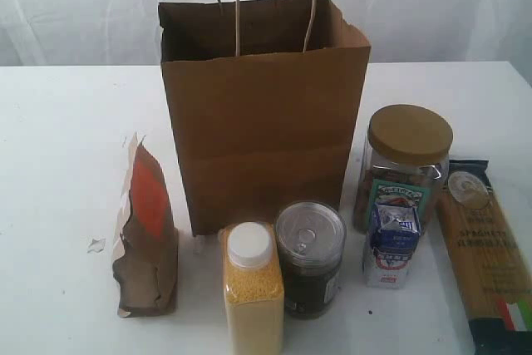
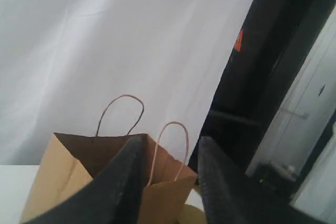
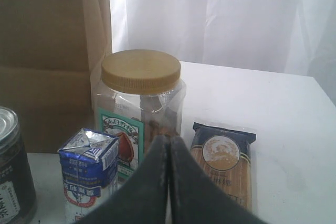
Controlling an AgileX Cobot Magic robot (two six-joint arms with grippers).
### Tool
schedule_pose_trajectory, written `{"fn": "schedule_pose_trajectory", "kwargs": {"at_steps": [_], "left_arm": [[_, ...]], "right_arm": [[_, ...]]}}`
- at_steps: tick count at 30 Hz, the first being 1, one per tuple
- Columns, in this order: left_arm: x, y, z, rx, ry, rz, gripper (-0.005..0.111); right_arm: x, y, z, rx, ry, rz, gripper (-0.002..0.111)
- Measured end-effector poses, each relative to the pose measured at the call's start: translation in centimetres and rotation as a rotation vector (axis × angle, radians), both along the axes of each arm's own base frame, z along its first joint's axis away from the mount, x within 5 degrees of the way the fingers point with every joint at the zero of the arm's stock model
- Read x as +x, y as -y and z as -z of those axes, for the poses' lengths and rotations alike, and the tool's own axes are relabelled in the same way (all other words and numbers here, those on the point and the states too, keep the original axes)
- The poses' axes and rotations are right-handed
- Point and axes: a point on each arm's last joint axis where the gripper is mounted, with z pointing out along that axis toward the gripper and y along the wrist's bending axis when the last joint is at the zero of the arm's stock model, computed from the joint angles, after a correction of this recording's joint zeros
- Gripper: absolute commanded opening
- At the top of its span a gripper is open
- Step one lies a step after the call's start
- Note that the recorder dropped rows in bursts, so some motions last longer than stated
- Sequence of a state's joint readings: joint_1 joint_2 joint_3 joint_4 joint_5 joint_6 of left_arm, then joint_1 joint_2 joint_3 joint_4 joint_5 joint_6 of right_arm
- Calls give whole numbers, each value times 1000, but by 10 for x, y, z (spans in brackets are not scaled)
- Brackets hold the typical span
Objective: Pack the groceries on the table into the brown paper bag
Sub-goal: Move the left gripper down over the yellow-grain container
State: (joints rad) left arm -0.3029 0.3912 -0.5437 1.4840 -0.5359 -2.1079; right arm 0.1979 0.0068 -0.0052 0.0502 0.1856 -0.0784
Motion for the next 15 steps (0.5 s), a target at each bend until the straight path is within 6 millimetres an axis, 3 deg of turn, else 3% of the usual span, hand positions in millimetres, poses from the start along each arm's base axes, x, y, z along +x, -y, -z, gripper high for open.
{"fn": "schedule_pose_trajectory", "kwargs": {"at_steps": [2, 6, 15], "left_arm": [[18, 7, -15, 141, 22, -15, 40], [54, 22, -18, 252, -40, 16, 40], [113, 50, 11, 346, -237, 153, 40]], "right_arm": [[0, 0, 0, 0, 0, 0, 0], [0, 0, 0, 0, 0, 0, 0], [0, 0, 0, 0, 0, 0, 0]]}}
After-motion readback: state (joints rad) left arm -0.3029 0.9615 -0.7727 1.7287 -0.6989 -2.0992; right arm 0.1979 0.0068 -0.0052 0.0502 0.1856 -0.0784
